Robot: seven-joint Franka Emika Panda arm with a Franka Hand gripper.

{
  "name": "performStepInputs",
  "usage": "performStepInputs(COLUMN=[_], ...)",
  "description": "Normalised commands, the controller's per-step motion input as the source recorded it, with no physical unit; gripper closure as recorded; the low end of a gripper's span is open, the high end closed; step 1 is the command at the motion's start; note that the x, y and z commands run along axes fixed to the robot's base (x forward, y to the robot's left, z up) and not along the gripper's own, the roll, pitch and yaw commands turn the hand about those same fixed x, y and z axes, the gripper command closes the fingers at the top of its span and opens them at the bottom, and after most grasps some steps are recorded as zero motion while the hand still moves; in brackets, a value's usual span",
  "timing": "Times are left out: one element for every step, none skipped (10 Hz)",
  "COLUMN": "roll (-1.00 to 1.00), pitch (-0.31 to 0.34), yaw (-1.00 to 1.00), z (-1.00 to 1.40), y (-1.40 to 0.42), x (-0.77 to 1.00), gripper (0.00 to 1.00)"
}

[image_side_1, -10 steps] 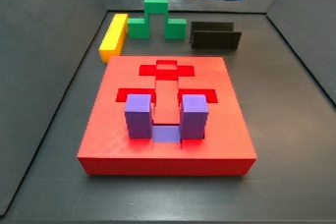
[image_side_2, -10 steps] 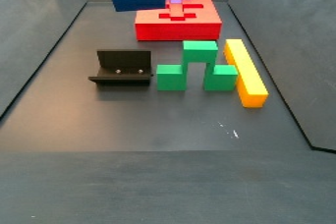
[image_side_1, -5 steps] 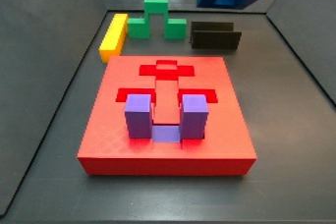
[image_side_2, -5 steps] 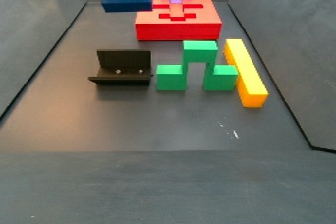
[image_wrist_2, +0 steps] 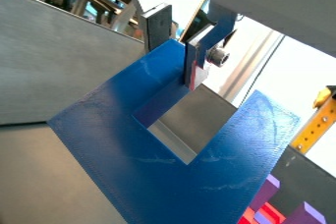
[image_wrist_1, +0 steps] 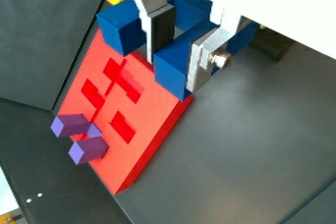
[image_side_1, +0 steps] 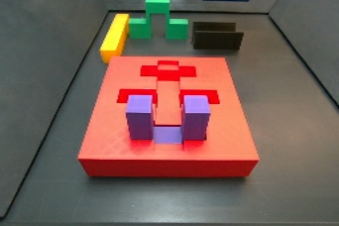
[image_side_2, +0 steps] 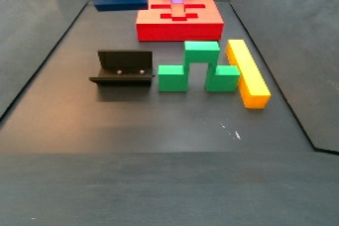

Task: Pick up the blue object. Move up. Place the blue object on the fixture. Regrasp the blue object. Move to above the board. Insert the blue object.
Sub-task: Place the blue object on the fixture.

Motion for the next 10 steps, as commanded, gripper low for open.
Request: performStepInputs(roll=[0.00,0.00,-0.06,-0.07,-0.04,-0.17,-0.27,-0.27,-0.21,-0.13], pitch=[0.251,0.254,0.120,0.000,-0.023,0.000,0.000,0.000,0.000,0.000], yaw=[0.00,0.00,0.00,0.01,0.02,0.03,0.00,0.00,0.00,0.00], z=[-0.07,-0.20,-0.46,-0.61,-0.64,-0.47,-0.34,-0.29,-0.31,-0.32], y=[0.67,0.69,0.68,0.51,0.37,0.31,0.23,0.17,0.15,0.05], x=[0.69,0.72,0.64,0.52,0.47,0.61,0.67,0.60,0.56,0.47], gripper=[1.00,1.00,1.00,1.00,1.00,1.00,1.00,1.00,1.00,1.00])
